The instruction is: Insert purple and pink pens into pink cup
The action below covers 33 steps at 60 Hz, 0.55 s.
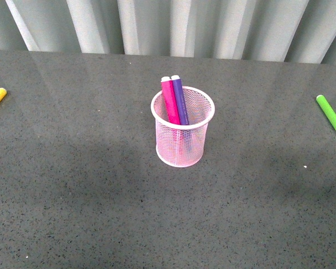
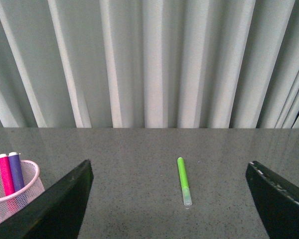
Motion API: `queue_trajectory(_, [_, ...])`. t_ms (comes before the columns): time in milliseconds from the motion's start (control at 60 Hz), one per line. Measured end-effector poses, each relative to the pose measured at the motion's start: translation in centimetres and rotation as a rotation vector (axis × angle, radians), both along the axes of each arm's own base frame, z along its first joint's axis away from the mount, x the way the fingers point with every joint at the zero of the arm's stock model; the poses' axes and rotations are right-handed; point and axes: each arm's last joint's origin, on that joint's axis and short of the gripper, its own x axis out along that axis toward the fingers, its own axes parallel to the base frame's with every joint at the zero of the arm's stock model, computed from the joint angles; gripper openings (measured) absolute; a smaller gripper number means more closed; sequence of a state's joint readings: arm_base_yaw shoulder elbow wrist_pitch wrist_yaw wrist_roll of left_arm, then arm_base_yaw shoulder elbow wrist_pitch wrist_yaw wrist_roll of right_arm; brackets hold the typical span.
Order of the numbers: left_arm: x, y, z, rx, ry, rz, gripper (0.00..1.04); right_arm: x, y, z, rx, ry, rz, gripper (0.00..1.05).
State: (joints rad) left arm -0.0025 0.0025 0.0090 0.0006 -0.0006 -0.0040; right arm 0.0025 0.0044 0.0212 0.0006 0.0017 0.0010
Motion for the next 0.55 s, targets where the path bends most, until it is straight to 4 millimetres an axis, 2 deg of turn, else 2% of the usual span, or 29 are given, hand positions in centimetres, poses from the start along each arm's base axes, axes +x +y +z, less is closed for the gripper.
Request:
queue_trajectory(67, [0.0,0.0,0.0,0.0,0.0,0.0,0.98,0.0,0.0,0.0,0.0,0.0,0.0,0.97])
queue_trajectory(550, [0.0,0.0,0.0,0.0,0.0,0.0,0.98,0.0,0.0,0.0,0.0,0.0,0.0,0.98])
